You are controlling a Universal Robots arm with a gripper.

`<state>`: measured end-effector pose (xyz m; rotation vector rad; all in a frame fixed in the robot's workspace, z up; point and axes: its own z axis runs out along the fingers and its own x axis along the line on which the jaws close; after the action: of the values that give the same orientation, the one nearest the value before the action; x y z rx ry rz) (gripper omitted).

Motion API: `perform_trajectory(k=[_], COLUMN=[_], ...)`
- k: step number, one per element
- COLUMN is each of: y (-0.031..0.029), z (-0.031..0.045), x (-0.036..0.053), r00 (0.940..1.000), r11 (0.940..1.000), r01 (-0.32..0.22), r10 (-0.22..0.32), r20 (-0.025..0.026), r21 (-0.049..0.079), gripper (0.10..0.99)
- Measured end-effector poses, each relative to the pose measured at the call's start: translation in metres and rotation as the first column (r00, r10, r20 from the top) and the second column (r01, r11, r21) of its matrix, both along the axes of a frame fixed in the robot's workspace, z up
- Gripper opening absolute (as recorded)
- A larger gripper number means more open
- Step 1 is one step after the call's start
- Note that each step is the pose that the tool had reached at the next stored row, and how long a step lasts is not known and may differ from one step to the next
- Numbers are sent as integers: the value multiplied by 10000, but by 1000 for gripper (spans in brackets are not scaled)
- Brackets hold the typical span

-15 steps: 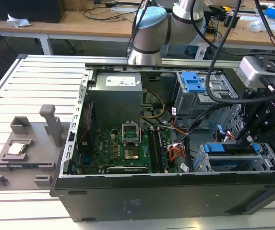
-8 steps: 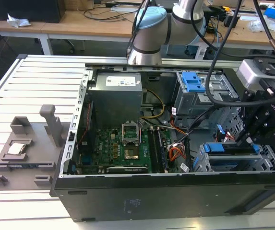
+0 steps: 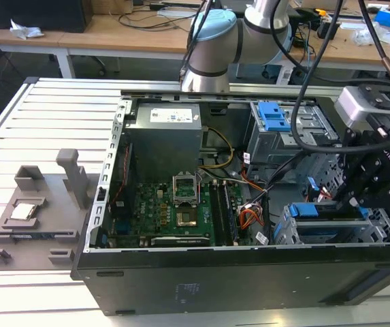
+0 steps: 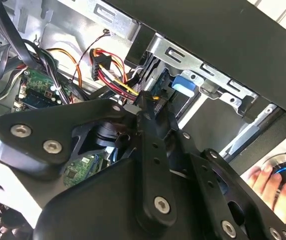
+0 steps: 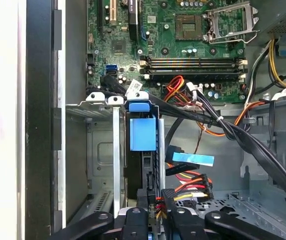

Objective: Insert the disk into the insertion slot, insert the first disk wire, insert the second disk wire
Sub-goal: 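Insert the first disk wire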

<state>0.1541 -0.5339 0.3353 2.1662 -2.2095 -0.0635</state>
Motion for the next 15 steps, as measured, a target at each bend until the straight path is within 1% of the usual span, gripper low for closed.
perform_trajectory(k=[1, 2, 3, 4, 5, 8, 10, 11, 13, 15], y=[0, 0, 0, 0, 0, 6, 16, 20, 27, 28], z=[12, 43, 80, 138, 178, 267, 304, 311, 321, 321], x=[0, 0, 0, 0, 0, 0, 0, 0, 0, 0], r00=[10000, 10000, 10000, 10000, 10000, 10000, 10000, 10000, 10000, 10000], r11=[10000, 10000, 10000, 10000, 10000, 10000, 10000, 10000, 10000, 10000], r01=[0, 0, 0, 0, 0, 0, 0, 0, 0, 0], r10=[0, 0, 0, 0, 0, 0, 0, 0, 0, 0], r20=[0, 0, 0, 0, 0, 0, 0, 0, 0, 0], r21=[1, 2, 0, 2, 1, 1, 3, 4, -1, 2], gripper=[243, 243, 243, 243, 243, 243, 243, 231, 106, 106])
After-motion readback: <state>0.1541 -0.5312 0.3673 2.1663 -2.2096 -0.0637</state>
